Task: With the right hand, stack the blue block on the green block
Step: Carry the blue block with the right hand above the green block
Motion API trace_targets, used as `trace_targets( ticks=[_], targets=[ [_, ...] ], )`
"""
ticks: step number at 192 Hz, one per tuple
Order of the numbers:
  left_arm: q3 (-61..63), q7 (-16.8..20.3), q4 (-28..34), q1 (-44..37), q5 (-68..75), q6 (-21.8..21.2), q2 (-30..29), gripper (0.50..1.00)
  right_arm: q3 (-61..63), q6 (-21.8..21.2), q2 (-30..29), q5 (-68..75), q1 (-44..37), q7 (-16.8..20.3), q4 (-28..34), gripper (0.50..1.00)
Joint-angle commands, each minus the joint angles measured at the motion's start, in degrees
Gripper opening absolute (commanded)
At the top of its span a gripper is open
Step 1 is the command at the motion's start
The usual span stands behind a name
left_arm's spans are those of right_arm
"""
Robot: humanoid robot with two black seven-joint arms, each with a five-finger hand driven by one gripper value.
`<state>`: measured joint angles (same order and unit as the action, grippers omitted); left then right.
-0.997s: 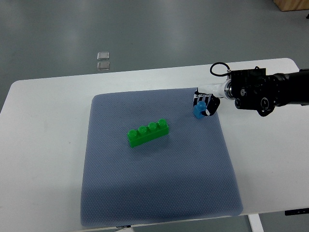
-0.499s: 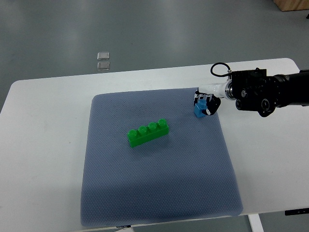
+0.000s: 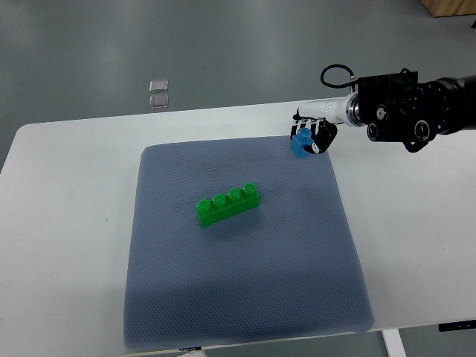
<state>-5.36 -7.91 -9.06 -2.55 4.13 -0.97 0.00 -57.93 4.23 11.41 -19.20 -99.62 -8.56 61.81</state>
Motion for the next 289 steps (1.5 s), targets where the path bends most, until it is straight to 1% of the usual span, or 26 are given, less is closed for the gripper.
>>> trace_targets(
  ticks=[1,2,14,24,25,33,43,44,54,67,89,107,118,122,160,161,169,205,208,289],
  targets=[
    [0.0,0.0,0.0,0.0,0.0,0.0,0.0,1.0,0.1,0.0,0.1,0.2,-2.6,-0.1,2.7,0.599],
    [0.0,0.0,0.0,0.0,0.0,0.0,0.0,1.0,0.6,0.1,-0.1,0.6,-5.5,-0.1,5.7,0.599],
    [0.0,0.0,0.0,0.0,0.0,0.0,0.0,1.0,0.9,0.1,-0.8,2.5,-8.3,-0.1,8.9,0.599],
    [0.0,0.0,0.0,0.0,0.0,0.0,0.0,1.0,0.9,0.1,-0.8,2.5,-8.3,-0.1,8.9,0.599],
    [0.0,0.0,0.0,0.0,0.0,0.0,0.0,1.0,1.2,0.0,-1.4,5.0,-9.8,0.0,10.8,0.599],
    [0.0,0.0,0.0,0.0,0.0,0.0,0.0,1.0,1.8,0.1,-2.3,6.9,-10.7,0.1,11.8,0.599],
    [0.0,0.0,0.0,0.0,0.0,0.0,0.0,1.0,1.8,0.1,-2.3,6.9,-10.7,0.1,11.8,0.599],
    [0.0,0.0,0.0,0.0,0.0,0.0,0.0,1.0,2.4,0.2,-3.6,8.5,-11.3,0.2,12.5,0.599],
    [0.0,0.0,0.0,0.0,0.0,0.0,0.0,1.0,2.6,0.4,-4.7,10.4,-11.7,0.3,13.1,0.599],
    [0.0,0.0,0.0,0.0,0.0,0.0,0.0,1.0,3.0,1.0,-6.6,12.0,-12.0,0.3,13.3,0.596],
    [0.0,0.0,0.0,0.0,0.0,0.0,0.0,1.0,3.4,3.8,-9.4,13.0,-11.6,0.3,13.5,0.596],
    [0.0,0.0,0.0,0.0,0.0,0.0,0.0,1.0,3.5,4.9,-11.2,13.1,-11.2,0.3,13.6,0.596],
    [0.0,0.0,0.0,0.0,0.0,0.0,0.0,1.0,3.5,4.9,-11.2,13.1,-11.2,0.3,13.6,0.596],
    [0.0,0.0,0.0,0.0,0.0,0.0,0.0,1.0,3.6,5.7,-11.4,13.1,-10.9,0.4,13.5,0.596],
    [0.0,0.0,0.0,0.0,0.0,0.0,0.0,1.0,3.4,7.0,-11.4,13.1,-9.7,0.4,13.5,0.596],
    [0.0,0.0,0.0,0.0,0.0,0.0,0.0,1.0,3.4,7.7,-11.4,13.1,-9.4,0.4,13.5,0.596],
    [0.0,0.0,0.0,0.0,0.0,0.0,0.0,1.0,3.4,8.1,-11.4,13.1,-9.2,0.4,13.5,0.594],
    [0.0,0.0,0.0,0.0,0.0,0.0,0.0,1.0,3.0,8.3,-11.4,13.0,-7.6,0.4,13.5,0.586],
    [0.0,0.0,0.0,0.0,0.0,0.0,0.0,1.0,2.9,9.1,-11.4,13.0,-7.2,0.5,13.5,0.586],
    [0.0,0.0,0.0,0.0,0.0,0.0,0.0,1.0,3.2,9.5,-11.4,13.0,-5.2,0.5,13.2,0.586]
  ],
)
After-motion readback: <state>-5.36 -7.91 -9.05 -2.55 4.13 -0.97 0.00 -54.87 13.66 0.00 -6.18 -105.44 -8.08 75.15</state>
